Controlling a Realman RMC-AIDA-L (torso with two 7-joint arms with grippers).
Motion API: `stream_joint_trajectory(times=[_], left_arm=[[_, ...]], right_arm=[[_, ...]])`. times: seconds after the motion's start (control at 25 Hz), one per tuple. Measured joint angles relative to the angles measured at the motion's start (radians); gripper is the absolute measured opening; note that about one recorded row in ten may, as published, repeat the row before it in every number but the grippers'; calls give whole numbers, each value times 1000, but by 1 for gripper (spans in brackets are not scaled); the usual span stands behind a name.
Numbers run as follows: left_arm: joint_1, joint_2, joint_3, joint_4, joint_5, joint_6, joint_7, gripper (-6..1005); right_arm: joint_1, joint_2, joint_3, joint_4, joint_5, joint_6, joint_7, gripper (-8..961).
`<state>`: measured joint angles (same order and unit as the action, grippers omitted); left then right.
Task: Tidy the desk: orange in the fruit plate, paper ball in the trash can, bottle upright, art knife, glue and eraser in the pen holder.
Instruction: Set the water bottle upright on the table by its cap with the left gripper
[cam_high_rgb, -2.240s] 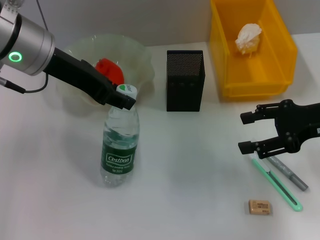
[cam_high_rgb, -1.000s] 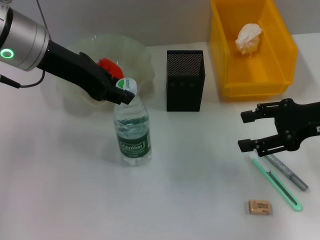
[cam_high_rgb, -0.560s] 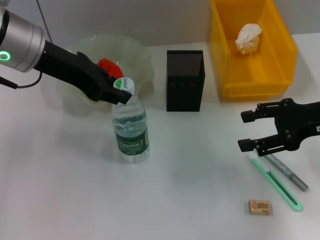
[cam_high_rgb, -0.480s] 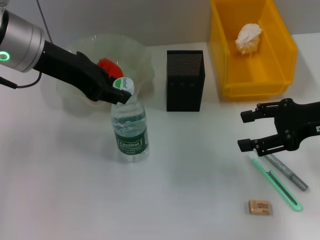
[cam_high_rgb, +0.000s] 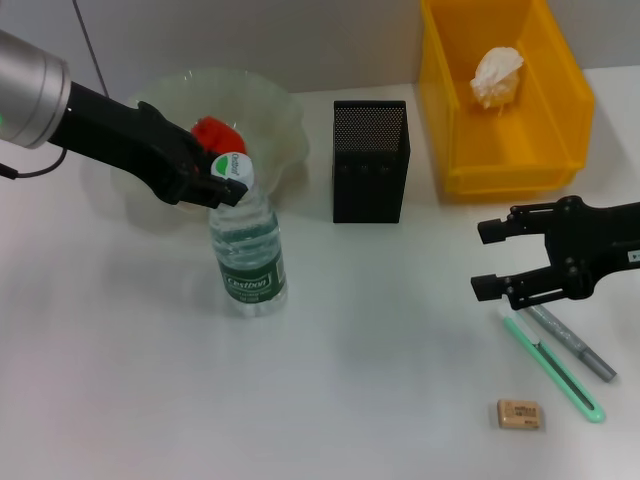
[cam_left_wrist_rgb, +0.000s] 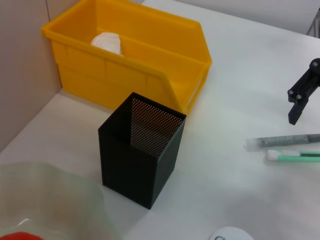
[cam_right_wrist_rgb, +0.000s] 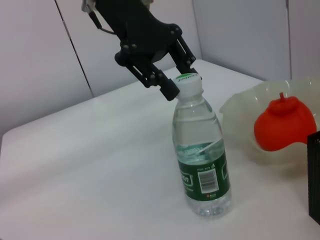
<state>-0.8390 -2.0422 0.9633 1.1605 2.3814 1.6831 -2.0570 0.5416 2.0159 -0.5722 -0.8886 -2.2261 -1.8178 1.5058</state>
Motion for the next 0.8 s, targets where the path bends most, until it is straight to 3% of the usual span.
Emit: stream_joint_trajectory(times=[0.8], left_arm=[[28, 21, -23, 25, 3, -7, 33, 420]], right_arm=[[0, -2, 0, 30, 13, 27, 1, 821]])
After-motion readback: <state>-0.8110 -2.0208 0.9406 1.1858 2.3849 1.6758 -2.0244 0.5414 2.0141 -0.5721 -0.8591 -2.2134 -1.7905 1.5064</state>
